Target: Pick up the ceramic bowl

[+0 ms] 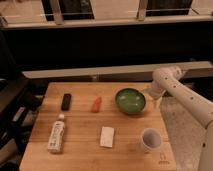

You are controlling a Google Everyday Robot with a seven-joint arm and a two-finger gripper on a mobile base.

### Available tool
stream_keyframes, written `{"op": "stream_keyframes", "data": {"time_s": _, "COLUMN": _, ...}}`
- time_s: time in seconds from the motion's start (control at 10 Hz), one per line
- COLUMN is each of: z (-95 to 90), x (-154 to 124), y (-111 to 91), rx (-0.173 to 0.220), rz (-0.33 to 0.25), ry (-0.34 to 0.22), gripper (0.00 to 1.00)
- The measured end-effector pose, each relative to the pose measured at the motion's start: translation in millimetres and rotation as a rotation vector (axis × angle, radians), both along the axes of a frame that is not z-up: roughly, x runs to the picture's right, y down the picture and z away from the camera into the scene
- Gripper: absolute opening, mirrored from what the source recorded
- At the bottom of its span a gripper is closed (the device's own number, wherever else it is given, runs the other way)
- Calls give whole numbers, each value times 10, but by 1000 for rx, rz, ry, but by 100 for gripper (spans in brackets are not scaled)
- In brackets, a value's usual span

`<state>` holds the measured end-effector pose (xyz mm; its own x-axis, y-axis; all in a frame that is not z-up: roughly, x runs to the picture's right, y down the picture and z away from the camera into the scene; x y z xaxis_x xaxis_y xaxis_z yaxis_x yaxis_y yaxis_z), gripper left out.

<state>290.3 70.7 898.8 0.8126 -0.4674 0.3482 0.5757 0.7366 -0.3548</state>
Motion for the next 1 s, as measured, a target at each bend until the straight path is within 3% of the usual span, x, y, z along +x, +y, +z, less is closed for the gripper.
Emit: {"op": "stream_keyframes", "data": {"time_s": 1.0, "z": 382, "x": -49, "y": 135, "rx": -39, "rz": -40, "ry": -54, "gripper": 80}}
